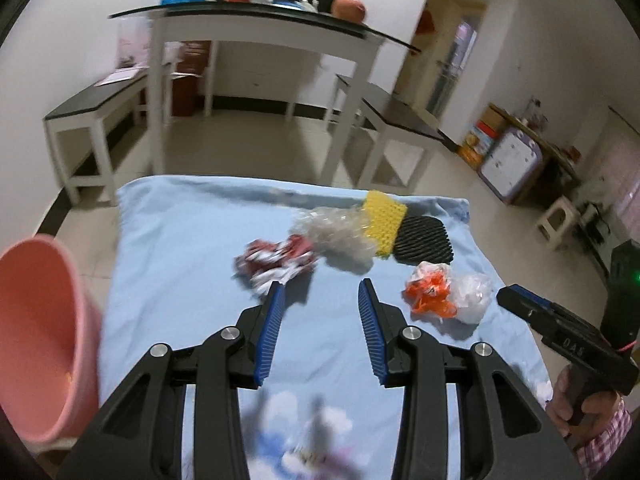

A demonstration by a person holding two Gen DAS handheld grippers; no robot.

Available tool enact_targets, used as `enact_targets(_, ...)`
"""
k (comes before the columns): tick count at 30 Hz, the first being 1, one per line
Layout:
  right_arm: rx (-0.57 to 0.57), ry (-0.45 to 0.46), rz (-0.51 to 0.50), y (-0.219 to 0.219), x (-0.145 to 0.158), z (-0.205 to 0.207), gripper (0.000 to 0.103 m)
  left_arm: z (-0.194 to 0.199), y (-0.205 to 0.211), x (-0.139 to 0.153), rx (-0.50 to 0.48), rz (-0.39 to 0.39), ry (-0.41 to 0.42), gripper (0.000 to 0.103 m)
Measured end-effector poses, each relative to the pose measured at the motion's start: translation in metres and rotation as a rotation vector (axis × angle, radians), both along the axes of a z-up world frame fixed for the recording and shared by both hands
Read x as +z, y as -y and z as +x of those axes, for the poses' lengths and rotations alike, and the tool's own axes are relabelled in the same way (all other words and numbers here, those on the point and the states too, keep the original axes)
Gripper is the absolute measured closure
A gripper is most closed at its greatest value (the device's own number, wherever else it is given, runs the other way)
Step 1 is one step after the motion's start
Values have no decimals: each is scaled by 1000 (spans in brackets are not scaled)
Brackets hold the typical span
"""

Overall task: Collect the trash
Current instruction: 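Grasp the clear bubble wrap with the left tool while the right tool grasps the white plastic bag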

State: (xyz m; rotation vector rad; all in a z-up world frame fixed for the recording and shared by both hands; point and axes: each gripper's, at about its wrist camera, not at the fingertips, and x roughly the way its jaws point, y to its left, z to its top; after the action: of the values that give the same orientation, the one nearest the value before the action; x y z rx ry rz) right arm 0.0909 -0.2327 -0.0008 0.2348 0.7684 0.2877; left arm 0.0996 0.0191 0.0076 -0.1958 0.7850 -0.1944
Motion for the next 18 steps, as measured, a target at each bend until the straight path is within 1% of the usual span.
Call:
enact_targets(4, -12, -36, -3, 1, -13, 15, 55, 37, 14, -7, -31, -25, -28, 64)
enact_targets(8, -2, -60, -10, -3, -23, 25, 55, 65, 28, -12, -54, -31, -25, 64)
enact_targets(12, 1, -52, -34, -4, -24, 30, 54, 90, 43, -20, -64, 8, -20, 64)
enact_targets(13, 0, -50, -35, -4, -24, 30, 52, 97, 48, -24, -58, 30, -19, 64)
enact_targets(14, -3, -49, -37, -4, -24, 31, 51, 102, 52, -28, -50, 52, -23, 64)
enact_targets(16, -7, -51, -34, -2, -25, 32, 51, 110, 57, -35, -48, 68, -36, 64)
enact_targets(18, -9, -55, -32, 0, -26, 34, 51, 117, 60, -46, -30, 107, -55, 64)
